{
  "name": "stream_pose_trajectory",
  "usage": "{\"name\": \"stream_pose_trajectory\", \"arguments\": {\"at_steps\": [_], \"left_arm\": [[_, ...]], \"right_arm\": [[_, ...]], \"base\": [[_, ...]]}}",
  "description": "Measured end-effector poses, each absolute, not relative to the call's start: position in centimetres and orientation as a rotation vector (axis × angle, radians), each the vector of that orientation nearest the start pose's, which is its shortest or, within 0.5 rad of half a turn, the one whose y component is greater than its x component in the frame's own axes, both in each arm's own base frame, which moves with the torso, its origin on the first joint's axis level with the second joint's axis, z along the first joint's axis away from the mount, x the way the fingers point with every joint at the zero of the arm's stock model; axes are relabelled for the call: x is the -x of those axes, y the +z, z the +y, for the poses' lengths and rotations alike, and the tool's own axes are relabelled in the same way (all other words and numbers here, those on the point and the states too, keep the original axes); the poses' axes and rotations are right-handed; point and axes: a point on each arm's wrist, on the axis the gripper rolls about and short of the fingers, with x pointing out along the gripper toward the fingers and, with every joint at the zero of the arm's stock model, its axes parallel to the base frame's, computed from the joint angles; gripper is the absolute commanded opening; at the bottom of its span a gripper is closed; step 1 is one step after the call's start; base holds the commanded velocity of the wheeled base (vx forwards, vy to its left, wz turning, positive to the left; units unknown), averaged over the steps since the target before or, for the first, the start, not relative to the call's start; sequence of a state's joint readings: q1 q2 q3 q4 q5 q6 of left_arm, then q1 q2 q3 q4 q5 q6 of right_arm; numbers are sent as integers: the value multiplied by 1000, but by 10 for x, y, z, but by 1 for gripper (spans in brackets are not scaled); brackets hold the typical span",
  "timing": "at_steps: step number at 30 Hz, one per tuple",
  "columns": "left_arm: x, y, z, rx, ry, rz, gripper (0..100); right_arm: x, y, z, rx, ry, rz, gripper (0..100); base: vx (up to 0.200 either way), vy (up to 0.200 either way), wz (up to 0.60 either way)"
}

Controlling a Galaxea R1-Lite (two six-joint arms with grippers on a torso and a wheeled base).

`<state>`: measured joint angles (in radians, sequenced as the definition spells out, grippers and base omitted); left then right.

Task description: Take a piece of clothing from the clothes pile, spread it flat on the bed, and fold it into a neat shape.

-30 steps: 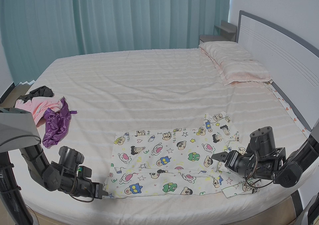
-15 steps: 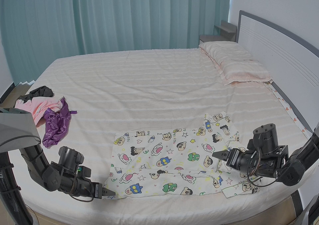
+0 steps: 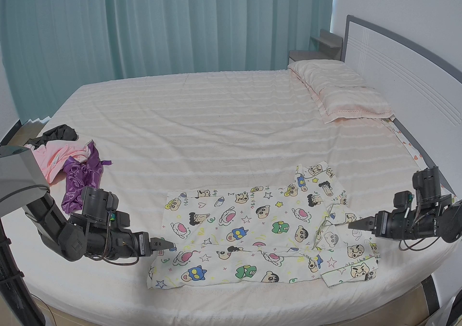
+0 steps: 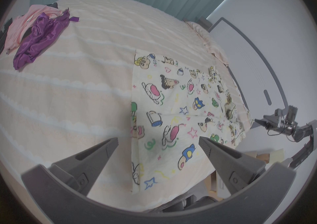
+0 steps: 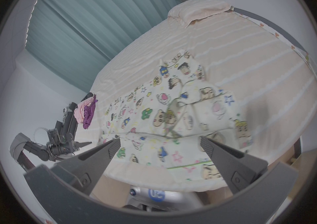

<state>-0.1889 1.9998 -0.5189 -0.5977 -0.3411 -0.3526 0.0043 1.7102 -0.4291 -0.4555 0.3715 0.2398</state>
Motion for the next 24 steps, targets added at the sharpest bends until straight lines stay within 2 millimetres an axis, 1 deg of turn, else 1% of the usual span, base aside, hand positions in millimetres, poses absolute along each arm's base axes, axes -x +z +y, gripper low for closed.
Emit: {"name": "stream_pose_trajectory", "arguments": {"at_steps": [1, 3, 5, 6, 9, 12, 18, 24], "left_arm": [[-276, 28, -61, 395, -332, 965, 100], [-278, 28, -61, 399, -332, 962, 100], [-281, 27, -62, 406, -330, 964, 100], [-282, 25, -62, 410, -328, 967, 100], [-284, 22, -63, 417, -324, 975, 100], [-284, 18, -63, 422, -322, 991, 100], [-284, 11, -63, 429, -316, 1016, 100], [-284, 7, -64, 449, -304, 1035, 100]], "right_arm": [[-232, 73, -4, -327, 275, 855, 100], [-231, 68, -15, -291, 289, 861, 100], [-231, 57, -29, -255, 305, 882, 100], [-232, 49, -37, -249, 313, 904, 100], [-234, 33, -49, -258, 334, 941, 100], [-240, 16, -60, -292, 394, 957, 100], [-256, -5, -72, -358, 476, 950, 100], [-265, -20, -69, -392, 529, 966, 100]], "base": [[0, 0, 0], [0, 0, 0], [0, 0, 0], [0, 0, 0], [0, 0, 0], [0, 0, 0], [0, 0, 0], [0, 0, 0]]}}
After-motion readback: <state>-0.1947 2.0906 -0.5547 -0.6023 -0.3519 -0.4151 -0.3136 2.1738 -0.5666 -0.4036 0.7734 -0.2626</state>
